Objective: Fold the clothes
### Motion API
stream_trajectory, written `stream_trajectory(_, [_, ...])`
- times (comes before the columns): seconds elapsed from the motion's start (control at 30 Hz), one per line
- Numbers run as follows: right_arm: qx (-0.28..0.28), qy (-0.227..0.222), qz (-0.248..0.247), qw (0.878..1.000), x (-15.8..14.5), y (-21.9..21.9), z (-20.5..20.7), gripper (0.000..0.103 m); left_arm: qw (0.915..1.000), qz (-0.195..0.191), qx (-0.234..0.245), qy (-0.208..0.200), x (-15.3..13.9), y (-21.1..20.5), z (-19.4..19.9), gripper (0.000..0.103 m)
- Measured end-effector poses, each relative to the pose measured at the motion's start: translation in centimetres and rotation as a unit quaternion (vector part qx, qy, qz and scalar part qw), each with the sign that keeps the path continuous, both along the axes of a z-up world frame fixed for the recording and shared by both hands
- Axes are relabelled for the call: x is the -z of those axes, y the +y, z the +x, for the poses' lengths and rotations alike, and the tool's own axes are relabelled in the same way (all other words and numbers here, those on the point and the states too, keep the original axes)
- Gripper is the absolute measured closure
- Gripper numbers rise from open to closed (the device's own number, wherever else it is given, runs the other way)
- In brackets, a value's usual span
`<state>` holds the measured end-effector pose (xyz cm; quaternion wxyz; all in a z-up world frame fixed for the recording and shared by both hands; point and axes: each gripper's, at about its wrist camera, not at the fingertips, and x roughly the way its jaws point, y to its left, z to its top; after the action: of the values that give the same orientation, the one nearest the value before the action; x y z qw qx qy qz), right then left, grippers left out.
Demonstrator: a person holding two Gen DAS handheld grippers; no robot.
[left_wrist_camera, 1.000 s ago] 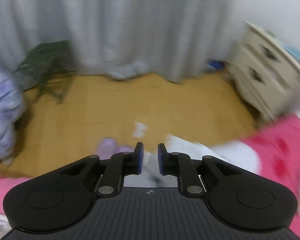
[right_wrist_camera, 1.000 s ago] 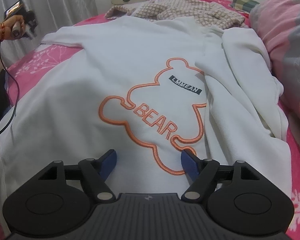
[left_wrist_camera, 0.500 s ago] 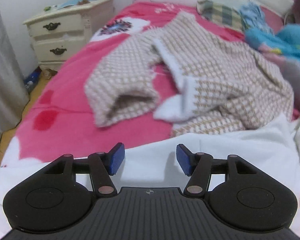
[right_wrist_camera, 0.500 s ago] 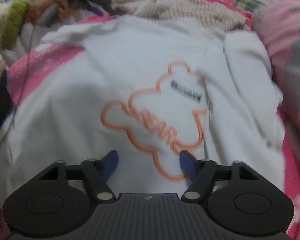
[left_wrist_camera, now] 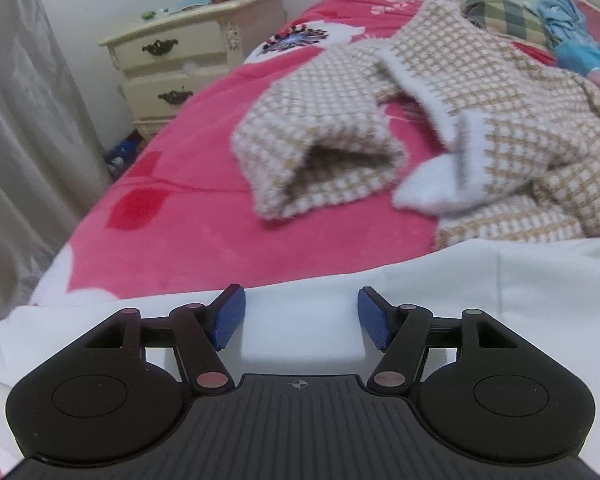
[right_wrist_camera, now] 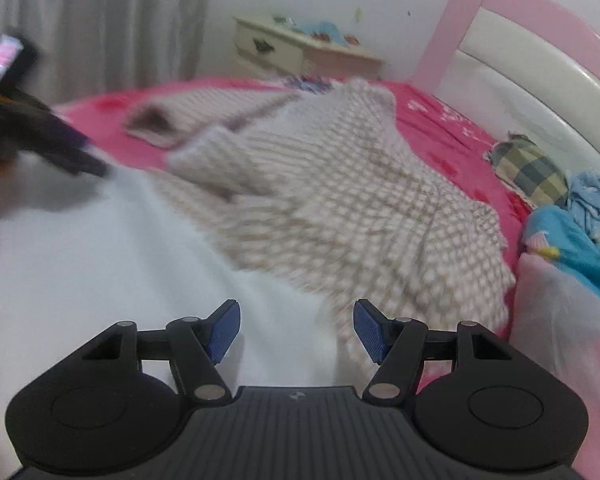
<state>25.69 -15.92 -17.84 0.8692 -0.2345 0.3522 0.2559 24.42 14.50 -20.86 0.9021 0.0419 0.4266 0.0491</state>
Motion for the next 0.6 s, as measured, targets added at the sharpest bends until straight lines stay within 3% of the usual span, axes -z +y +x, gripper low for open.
stream_trajectory(0.03, [0.000,0.009,-0.006,1.000,0.6,0.4,1.3,0.039,1.0000,0.003,0.001,-0.002,0.0,0.2,0.0,0.036])
stream_trajectory(0.07, [-0.003,0.021,-0.011,1.000,1.0,0.6,2.0,0.047,1.0000,0.005,0.003,-0.003,0.1,0.4,-0.1,0.036])
stream_trajectory(0.1, [-0.010,0.035,-0.016,0.999,1.3,0.7,2.2,0.069,0.9999,0.008,0.005,-0.005,0.2,0.5,-0.2,0.036])
stream_trajectory(0.13, [-0.017,0.050,-0.021,0.998,1.7,0.8,2.3,0.082,0.9999,0.013,0.008,-0.008,0.2,0.5,-0.3,0.036])
stream_trajectory(0.2, [-0.035,0.048,-0.026,0.998,1.5,0.8,1.6,0.094,0.9995,0.022,0.015,-0.013,0.4,0.6,-0.4,0.036])
stream_trajectory(0.43, [-0.038,-0.061,-0.028,0.997,-1.2,1.3,-0.6,0.096,0.9965,0.067,0.040,-0.032,0.9,-0.5,-1.0,0.037])
stream_trajectory(0.6, [-0.021,-0.086,-0.040,0.995,1.3,2.2,0.8,0.096,0.9937,0.094,0.045,-0.040,0.9,-0.7,-1.3,0.037])
